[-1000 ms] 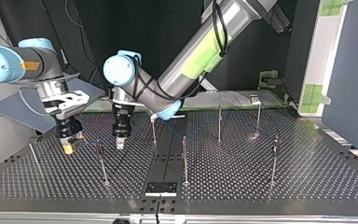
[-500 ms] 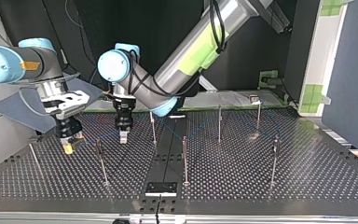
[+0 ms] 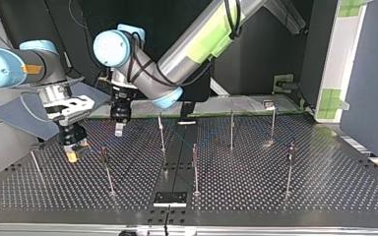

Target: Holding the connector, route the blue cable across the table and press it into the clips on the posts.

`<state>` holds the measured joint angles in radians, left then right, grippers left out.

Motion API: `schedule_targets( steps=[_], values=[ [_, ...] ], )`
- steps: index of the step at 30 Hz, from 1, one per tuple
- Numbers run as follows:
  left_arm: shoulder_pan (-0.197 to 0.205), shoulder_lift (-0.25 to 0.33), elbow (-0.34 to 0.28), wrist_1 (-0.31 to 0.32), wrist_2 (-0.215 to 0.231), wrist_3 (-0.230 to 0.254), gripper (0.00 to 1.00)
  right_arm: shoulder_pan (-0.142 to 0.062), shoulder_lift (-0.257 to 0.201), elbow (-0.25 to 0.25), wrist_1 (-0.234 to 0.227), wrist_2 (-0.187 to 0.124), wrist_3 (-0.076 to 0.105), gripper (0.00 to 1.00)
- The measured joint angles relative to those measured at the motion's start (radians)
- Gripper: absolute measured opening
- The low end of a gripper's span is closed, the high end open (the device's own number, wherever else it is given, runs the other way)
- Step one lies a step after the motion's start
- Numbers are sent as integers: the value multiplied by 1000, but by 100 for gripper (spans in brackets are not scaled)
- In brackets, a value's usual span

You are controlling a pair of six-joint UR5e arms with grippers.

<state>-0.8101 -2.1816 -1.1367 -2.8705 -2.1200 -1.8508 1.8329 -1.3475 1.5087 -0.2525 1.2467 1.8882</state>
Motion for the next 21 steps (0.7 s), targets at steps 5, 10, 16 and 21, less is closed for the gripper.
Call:
schedule_targets(
  steps=[5,10,16,21],
  values=[
    [-16,40,-40,29,-4,-21,98,0,0,0,0,0,0,0],
    [-10,81,-81,60,-24,-50,98,0,0,0,0,0,0,0],
    [-8,135,-135,110,-39,-101,98,0,0,0,0,0,0,0],
    [-25,184,-184,158,-39,-150,98,0,0,0,0,0,0,0]
  ],
)
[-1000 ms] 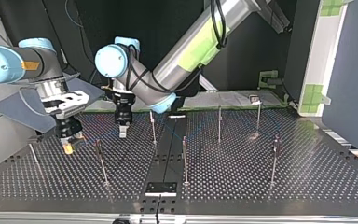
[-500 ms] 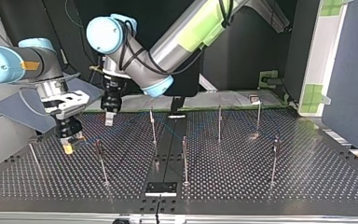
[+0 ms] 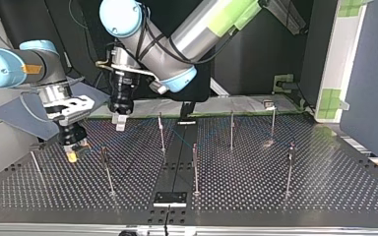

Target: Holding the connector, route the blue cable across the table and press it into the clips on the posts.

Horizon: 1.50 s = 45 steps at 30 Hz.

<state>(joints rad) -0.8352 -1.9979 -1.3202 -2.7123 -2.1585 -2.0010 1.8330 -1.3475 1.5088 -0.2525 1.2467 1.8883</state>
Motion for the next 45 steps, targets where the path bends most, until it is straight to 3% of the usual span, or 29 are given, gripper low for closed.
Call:
schedule_targets(
  steps=[13,17,21,30,45],
  values=[
    [-105,116,-116,117,-98,-116,98,0,0,0,0,0,0,0],
    [-136,147,-147,148,-124,-132,98,0,0,0,0,0,0,0],
    [-167,182,-182,183,-132,-109,98,0,0,0,0,0,0,0],
    [-176,246,-260,260,-131,-33,98,0,0,0,0,0,0,0],
    [-135,148,-385,384,-128,74,98,0,0,0,0,0,0,0]
  ],
)
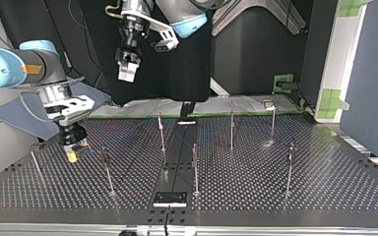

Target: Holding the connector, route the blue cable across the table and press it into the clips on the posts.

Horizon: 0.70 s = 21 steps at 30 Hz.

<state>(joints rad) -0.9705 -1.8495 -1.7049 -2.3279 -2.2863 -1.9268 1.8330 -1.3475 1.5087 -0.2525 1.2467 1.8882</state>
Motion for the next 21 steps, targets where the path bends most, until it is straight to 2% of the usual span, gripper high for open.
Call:
schedule_targets(
  steps=[12,21],
  values=[
    [22,-100,-100,100,2,5,98,0,0,0,0,0,0,0],
    [10,-180,-180,181,2,6,98,0,0,0,0,0,0,0]
  ],
)
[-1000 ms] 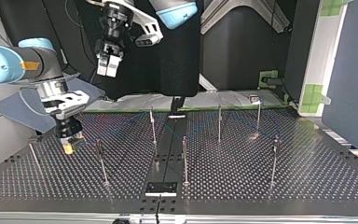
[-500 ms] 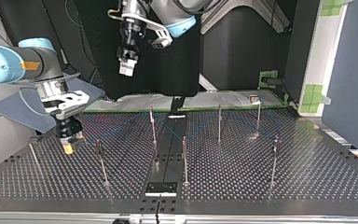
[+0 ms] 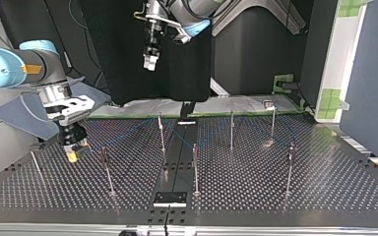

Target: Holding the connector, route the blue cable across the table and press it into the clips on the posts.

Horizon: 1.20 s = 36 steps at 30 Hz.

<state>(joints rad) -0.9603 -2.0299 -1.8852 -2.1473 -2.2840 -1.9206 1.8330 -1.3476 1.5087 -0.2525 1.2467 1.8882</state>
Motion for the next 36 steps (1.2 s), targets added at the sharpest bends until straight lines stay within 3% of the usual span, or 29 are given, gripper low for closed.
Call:
schedule_targets(
  steps=[5,12,21,36],
  values=[
    [-11,-36,-45,45,0,0,98,0,0,0,0,0,0,0],
    [-15,-44,-108,103,1,0,98,0,0,0,0,0,0,0],
    [-16,-45,-180,113,1,0,98,0,0,0,0,0,0,0],
    [-16,-45,-192,113,1,0,98,0,0,0,0,0,0,0]
  ],
)
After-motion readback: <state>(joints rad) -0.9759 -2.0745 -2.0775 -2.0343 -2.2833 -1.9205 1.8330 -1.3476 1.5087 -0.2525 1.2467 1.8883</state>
